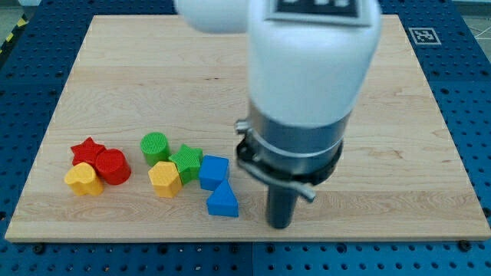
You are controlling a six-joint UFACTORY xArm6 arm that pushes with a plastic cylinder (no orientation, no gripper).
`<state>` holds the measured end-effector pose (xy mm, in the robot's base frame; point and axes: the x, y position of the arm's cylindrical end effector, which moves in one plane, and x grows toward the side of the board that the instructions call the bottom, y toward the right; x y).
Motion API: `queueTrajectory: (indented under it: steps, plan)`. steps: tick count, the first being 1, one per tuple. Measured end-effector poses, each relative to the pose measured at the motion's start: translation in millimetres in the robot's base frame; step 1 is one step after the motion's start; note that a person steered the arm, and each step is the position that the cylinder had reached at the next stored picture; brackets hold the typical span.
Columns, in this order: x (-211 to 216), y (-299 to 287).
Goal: Move blue triangle to the right of blue cube
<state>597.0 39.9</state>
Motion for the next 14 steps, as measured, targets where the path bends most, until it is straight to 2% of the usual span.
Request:
queueTrajectory:
  steps: [1, 2, 3, 7, 9, 10, 14]
  plan:
    - [-22.7, -3.3]
    - [10.5, 18.9]
    - [22.0, 14.1]
    - [21.5, -6.9]
    - [21.2, -78.8]
    - [15.3, -95.3]
    - [0.7, -41.7]
